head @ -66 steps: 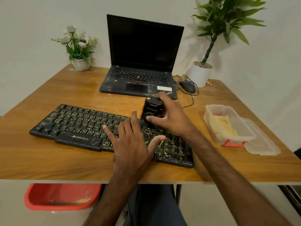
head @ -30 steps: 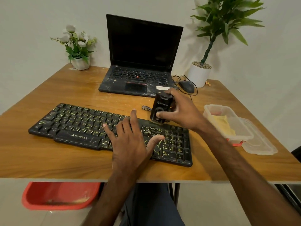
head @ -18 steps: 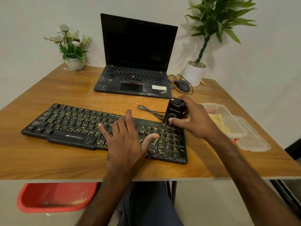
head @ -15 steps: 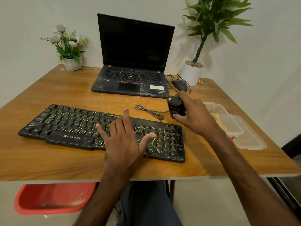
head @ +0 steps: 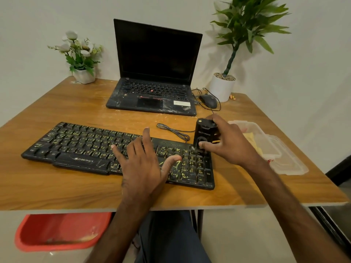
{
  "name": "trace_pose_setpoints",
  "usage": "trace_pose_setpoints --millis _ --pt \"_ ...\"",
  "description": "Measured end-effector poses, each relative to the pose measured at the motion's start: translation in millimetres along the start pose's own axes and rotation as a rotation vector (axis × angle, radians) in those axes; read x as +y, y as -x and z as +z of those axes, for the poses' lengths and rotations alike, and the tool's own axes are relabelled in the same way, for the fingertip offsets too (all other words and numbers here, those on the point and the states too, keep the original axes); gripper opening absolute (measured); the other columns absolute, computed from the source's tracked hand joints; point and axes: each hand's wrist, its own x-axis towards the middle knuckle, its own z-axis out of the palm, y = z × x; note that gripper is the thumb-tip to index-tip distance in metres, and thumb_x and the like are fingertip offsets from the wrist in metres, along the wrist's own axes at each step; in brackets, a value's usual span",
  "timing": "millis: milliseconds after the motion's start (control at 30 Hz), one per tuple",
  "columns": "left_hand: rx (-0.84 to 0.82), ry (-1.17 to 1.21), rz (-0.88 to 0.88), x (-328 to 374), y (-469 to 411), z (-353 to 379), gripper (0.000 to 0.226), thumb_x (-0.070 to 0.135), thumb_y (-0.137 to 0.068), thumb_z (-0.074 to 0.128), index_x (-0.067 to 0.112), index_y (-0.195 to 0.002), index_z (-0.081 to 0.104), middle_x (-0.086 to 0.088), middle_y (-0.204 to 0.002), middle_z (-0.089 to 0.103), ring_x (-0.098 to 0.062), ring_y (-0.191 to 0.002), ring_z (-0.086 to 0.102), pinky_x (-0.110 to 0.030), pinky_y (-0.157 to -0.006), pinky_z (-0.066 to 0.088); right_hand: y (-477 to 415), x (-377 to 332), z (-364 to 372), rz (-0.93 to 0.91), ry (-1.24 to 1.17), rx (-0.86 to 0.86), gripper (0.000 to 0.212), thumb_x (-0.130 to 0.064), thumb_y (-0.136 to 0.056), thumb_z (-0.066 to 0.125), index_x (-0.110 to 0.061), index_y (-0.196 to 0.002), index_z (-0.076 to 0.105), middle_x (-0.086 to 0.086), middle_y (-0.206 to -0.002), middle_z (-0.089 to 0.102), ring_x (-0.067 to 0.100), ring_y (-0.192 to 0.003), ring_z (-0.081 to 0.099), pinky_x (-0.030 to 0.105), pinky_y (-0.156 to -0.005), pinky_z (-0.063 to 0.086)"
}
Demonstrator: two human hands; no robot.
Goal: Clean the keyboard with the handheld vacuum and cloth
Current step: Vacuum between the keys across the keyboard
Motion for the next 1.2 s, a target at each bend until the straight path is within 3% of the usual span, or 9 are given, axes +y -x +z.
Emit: trace_pose_setpoints --millis 100,167,267,333,467,667,833,1033,1200 --pt "-0.006 0.007 0.006 0 0 -1 0.105 0.083 -0.091 0.002 0.0 -0.151 0.027 -0.02 -0.12 0.058 -0.035 -0.111 0.059 -0.077 -0.106 0.028 -2 4 -3 0.015 0.272 0.081 0.052 -0.024 -0.084 0.077 -0.022 -0.125 0.045 0.001 -0.109 0.068 0.016 -0.091 0.066 0.02 -0.064 0.047" --pt "-0.012 0.012 0.006 -1 1 -1 0.105 0.082 -0.091 0.002 0.0 -0.151 0.028 -0.02 -0.121 0.058 -0.035 -0.112 0.059 -0.077 -0.106 0.027 1 0 -6 -0.009 0.127 0.083 0.051 -0.025 -0.082 0.079 -0.023 -0.122 0.048 -0.005 -0.104 0.068 0.01 -0.091 0.066 0.021 -0.068 0.051" --pt "-0.014 0.02 0.005 -1 0 0 0.104 0.081 -0.092 -0.001 0.0 -0.151 0.027 -0.02 -0.122 0.057 -0.036 -0.113 0.058 -0.077 -0.107 0.026 12 -16 0 -0.063 -0.129 -0.102 0.052 -0.027 -0.079 0.082 -0.025 -0.121 0.051 -0.012 -0.107 0.067 0.003 -0.099 0.066 0.022 -0.079 0.056" --pt "-0.01 0.011 0.007 -1 -1 0 0.103 0.08 -0.092 -0.001 0.0 -0.151 0.027 -0.021 -0.121 0.058 -0.037 -0.112 0.059 -0.077 -0.106 0.026 11 -19 5 -0.083 -0.087 -0.131 0.053 -0.027 -0.081 0.081 -0.025 -0.123 0.049 -0.009 -0.109 0.068 0.005 -0.098 0.066 0.028 -0.08 0.058" --pt "-0.015 0.012 0.008 0 -1 -1 0.104 0.081 -0.092 0.0 0.0 -0.15 0.028 -0.021 -0.122 0.058 -0.037 -0.113 0.059 -0.078 -0.105 0.026 -2 -15 3 -0.08 -0.009 -0.016 0.052 -0.026 -0.081 0.08 -0.024 -0.123 0.049 -0.01 -0.105 0.067 0.003 -0.094 0.065 0.035 -0.078 0.058" --pt "-0.017 -0.007 -0.004 1 -1 -1 0.105 0.082 -0.091 0.001 0.0 -0.15 0.029 -0.021 -0.119 0.058 -0.036 -0.11 0.059 -0.077 -0.104 0.027 10 -20 -11 -0.078 -0.201 -0.309 0.048 -0.023 -0.078 0.084 -0.023 -0.115 0.054 -0.01 -0.105 0.067 0.011 -0.1 0.066 0.038 -0.081 0.058" --pt "-0.03 -0.007 0.003 1 0 -1 0.105 0.082 -0.091 0.0 0.0 -0.15 0.028 -0.021 -0.121 0.058 -0.037 -0.112 0.059 -0.078 -0.105 0.027 3 -22 0 -0.107 0.0 -0.113 0.053 -0.028 -0.082 0.08 -0.025 -0.123 0.047 -0.006 -0.109 0.067 0.007 -0.097 0.065 0.039 -0.08 0.058" --pt "-0.024 -0.017 -0.011 1 -1 -1 0.104 0.081 -0.092 0.003 -0.001 -0.149 0.032 -0.022 -0.118 0.059 -0.036 -0.108 0.06 -0.078 -0.103 0.03 27 -29 -4 -0.115 -0.236 -0.297 0.05 -0.024 -0.079 0.084 -0.021 -0.118 0.054 -0.007 -0.102 0.068 0.015 -0.095 0.068 0.041 -0.074 0.059" --pt "-0.037 -0.02 -0.003 2 0 -3 0.105 0.081 -0.092 0.001 -0.001 -0.15 0.03 -0.022 -0.119 0.058 -0.037 -0.109 0.059 -0.078 -0.102 0.03 22 -24 -6 -0.086 -0.097 -0.139 0.052 -0.028 -0.078 0.083 -0.025 -0.119 0.051 -0.017 -0.1 0.067 0.0 -0.094 0.066 0.032 -0.076 0.058"
